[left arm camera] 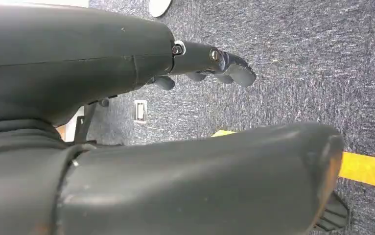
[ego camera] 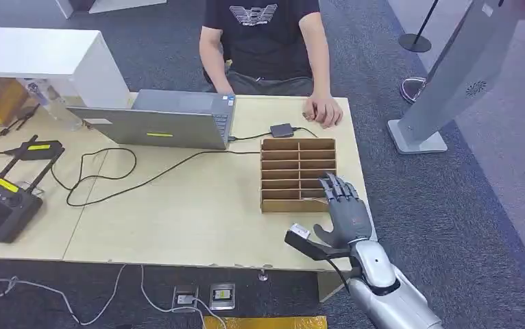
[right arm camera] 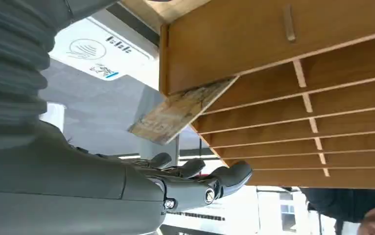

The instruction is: Pass the card to the sensor for recognition and then transmit it.

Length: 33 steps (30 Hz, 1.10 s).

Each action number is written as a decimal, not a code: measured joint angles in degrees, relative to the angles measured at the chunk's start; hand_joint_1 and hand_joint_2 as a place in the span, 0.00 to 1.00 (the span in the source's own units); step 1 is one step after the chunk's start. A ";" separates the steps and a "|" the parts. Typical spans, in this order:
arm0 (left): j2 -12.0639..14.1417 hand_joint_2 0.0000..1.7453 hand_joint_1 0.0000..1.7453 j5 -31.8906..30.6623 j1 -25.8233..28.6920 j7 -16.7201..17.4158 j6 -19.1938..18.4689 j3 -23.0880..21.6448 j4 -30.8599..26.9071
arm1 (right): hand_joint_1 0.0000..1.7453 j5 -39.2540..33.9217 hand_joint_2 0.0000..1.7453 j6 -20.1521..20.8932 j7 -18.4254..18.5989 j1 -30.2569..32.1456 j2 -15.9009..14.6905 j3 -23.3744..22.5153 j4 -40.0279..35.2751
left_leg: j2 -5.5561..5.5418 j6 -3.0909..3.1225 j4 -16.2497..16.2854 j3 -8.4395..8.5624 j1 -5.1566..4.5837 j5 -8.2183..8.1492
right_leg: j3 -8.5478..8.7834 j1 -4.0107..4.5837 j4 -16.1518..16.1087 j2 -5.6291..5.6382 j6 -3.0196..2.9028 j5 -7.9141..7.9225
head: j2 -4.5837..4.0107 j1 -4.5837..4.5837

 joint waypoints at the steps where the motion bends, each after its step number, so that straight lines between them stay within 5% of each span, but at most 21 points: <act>1: 0.00 0.00 0.00 0.00 0.00 0.02 -0.02 0.00 0.00 | 0.00 0.35 1.00 -0.02 0.54 0.01 0.15 0.09 0.20 | 0.00 0.00 0.00 0.00 0.00 0.00 | 0.00 0.00 0.00 0.00 0.00 0.00 | 0.00 0.00; 19: 0.00 0.00 0.00 0.02 0.01 0.00 -0.26 0.00 0.00 | 0.00 0.00 1.00 -0.39 0.31 -0.71 0.79 -0.13 1.40 | 0.00 0.00 0.00 0.00 0.00 0.00 | 0.00 0.00 0.00 0.00 0.00 0.00 | 0.00 0.00; 20: 0.00 0.00 0.00 0.04 0.01 0.02 -0.26 0.00 0.00 | 0.71 -0.13 1.00 -0.39 0.22 -0.71 0.90 -0.13 1.44 | 0.00 0.00 0.00 0.00 0.00 0.00 | 0.00 0.00 0.00 0.00 0.00 0.00 | 0.00 0.00; 21: 0.00 0.00 0.00 0.04 0.01 0.00 -0.26 0.00 0.00 | 1.00 -0.13 1.00 -0.41 0.09 -0.71 0.92 -0.13 1.46 | 0.00 0.00 0.00 0.00 0.00 0.00 | 0.00 0.00 0.00 0.00 0.00 0.00 | 0.00 0.00; 33: 0.00 0.00 0.00 0.63 0.01 0.02 -0.15 0.00 0.00 | 1.00 0.59 1.00 -0.70 -0.33 -1.33 2.10 -0.15 2.47 | 0.00 0.00 0.00 0.00 0.00 0.00 | 0.00 0.00 0.00 0.00 0.00 0.00 | 0.00 0.00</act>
